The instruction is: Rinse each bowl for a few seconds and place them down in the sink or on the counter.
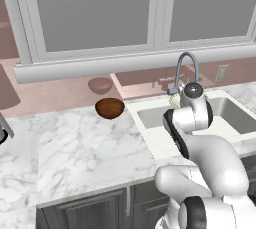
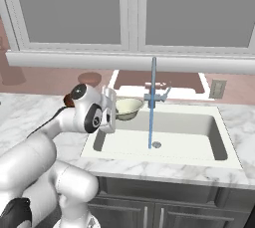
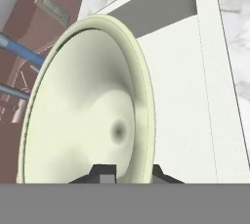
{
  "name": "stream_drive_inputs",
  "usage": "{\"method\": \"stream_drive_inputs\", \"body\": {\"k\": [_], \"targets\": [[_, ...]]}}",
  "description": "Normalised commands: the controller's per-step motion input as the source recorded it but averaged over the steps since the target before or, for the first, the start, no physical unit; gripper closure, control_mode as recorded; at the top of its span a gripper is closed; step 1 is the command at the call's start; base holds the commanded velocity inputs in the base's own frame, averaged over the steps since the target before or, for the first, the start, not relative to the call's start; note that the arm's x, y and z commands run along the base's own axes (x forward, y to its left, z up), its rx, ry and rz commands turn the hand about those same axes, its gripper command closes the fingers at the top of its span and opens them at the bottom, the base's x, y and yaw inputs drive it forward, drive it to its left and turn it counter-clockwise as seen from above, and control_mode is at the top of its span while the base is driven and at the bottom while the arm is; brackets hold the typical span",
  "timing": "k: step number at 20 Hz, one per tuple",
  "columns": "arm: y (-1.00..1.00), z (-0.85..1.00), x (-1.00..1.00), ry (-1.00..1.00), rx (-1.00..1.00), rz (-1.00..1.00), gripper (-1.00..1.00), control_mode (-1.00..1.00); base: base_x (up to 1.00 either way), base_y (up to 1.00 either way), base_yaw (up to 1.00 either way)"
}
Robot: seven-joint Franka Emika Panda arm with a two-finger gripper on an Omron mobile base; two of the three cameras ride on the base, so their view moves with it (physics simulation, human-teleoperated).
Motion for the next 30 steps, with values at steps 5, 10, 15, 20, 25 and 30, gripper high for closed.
{"method": "stream_drive_inputs", "body": {"k": [5,10,15,20,25,30], "targets": [[-0.12,-0.16,0.23,0.00,0.00,0.00,1.00,-1.00,0.00,0.00,0.00],[-0.12,-0.14,0.24,0.00,0.00,0.00,1.00,-1.00,0.00,0.00,0.00],[-0.12,-0.13,0.27,0.00,0.00,0.00,1.00,-1.00,0.00,0.00,0.00],[-0.12,-0.12,0.27,0.00,0.00,0.00,1.00,-1.00,0.00,0.00,0.00],[-0.11,-0.11,0.30,0.00,0.00,0.00,1.00,-1.00,0.00,0.00,0.00],[-0.11,-0.12,0.29,0.00,0.00,0.00,1.00,-1.00,0.00,0.00,0.00]]}}
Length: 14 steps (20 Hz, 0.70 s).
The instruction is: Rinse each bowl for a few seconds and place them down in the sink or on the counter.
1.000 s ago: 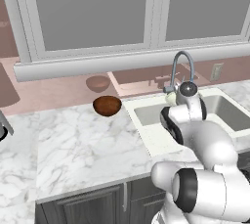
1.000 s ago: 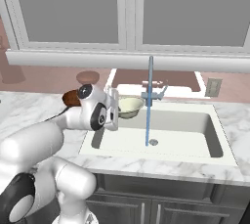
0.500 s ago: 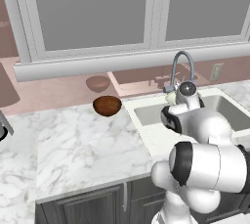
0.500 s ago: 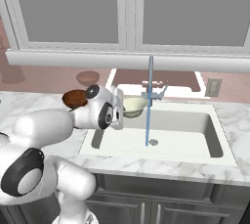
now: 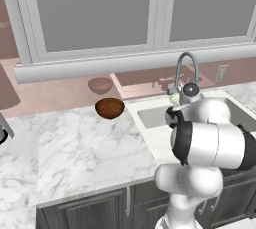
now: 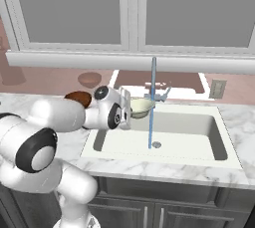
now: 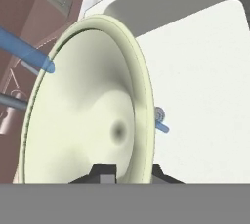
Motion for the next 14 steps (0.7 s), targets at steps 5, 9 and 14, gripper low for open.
{"method": "stream_drive_inputs", "body": {"k": [5,9,14], "targets": [[-0.12,-0.13,0.30,0.00,0.00,0.00,1.00,-1.00,0.00,0.00,0.00],[-0.13,-0.12,0.28,0.00,0.00,0.00,1.00,-1.00,0.00,0.00,0.00],[-0.08,-0.02,0.03,0.00,0.03,0.00,1.00,-1.00,0.00,0.00,0.00]]}}
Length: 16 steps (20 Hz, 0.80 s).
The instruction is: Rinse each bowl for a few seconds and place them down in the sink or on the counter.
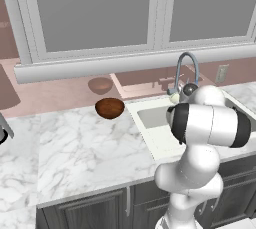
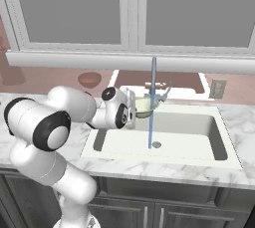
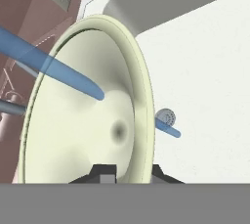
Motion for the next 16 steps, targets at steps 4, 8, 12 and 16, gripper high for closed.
{"method": "stream_drive_inputs", "body": {"k": [4,8,12,16], "targets": [[-0.02,0.00,-0.06,0.00,0.04,0.00,1.00,-1.00,0.00,0.00,0.00],[0.00,0.00,-0.10,0.00,0.04,0.00,1.00,-1.00,0.00,0.00,0.00],[0.00,0.02,-0.08,0.00,0.03,0.00,1.00,-1.00,0.00,0.00,0.00],[0.00,0.08,-0.07,0.00,0.00,0.01,1.00,-1.00,0.00,0.00,0.00]]}}
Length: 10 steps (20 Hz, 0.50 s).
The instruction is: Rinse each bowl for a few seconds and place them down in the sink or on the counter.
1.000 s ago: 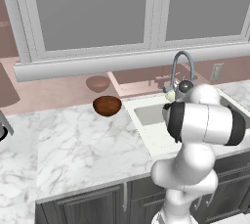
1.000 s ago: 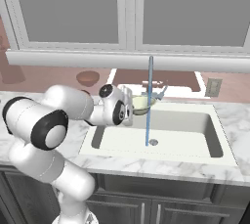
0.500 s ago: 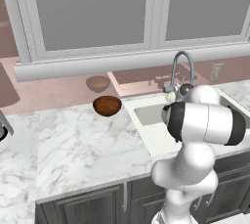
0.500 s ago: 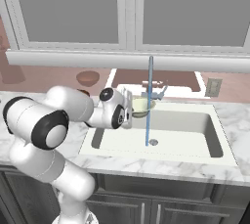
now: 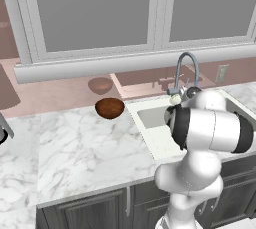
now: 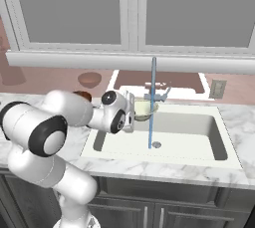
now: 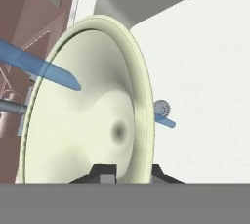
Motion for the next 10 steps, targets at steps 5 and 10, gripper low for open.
{"method": "stream_drive_inputs", "body": {"k": [5,10], "targets": [[0.00,0.18,-0.09,0.00,0.00,0.01,1.00,-1.00,0.00,0.00,0.00],[0.08,0.21,-0.18,-0.01,0.00,0.04,1.00,-1.00,0.00,0.00,0.00]]}}
